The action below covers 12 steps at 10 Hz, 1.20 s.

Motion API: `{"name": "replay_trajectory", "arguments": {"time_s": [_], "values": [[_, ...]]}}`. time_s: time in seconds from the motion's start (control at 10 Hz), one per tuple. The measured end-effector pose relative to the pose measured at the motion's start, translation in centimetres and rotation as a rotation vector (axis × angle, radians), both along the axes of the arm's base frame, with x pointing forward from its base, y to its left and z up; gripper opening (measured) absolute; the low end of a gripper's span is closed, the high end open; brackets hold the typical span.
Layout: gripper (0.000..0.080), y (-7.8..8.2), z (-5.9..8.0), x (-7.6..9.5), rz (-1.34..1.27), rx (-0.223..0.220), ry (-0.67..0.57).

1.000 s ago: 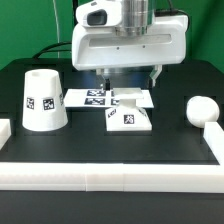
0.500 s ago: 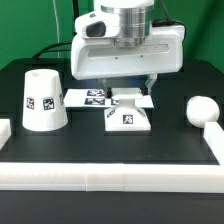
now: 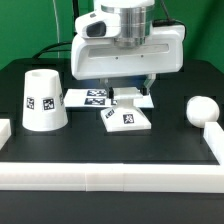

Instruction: Assemble lamp

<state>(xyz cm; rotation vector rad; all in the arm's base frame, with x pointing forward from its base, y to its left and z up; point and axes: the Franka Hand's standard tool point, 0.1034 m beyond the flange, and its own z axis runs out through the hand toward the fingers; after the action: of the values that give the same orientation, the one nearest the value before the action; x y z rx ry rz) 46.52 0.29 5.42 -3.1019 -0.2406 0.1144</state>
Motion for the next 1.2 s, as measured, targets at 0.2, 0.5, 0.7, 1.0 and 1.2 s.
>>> {"name": "replay_trajectory", "arguments": {"time_s": [0.2,0.5,0.7,1.0,1.2], "values": [[0.0534,0.0,0.0,0.0,0.000,0.000,0.000],[0.0534,0.7,0.6,2.9,0.008,0.004,-0.014],[0.0534,1.6,1.0,5.8,0.018,0.009,-0.026],[0.0534,3.1,2.0,10.7,0.032,0.018,-0.043],[0.0534,3.0,1.7,10.3,0.034,0.017,-0.036]]}}
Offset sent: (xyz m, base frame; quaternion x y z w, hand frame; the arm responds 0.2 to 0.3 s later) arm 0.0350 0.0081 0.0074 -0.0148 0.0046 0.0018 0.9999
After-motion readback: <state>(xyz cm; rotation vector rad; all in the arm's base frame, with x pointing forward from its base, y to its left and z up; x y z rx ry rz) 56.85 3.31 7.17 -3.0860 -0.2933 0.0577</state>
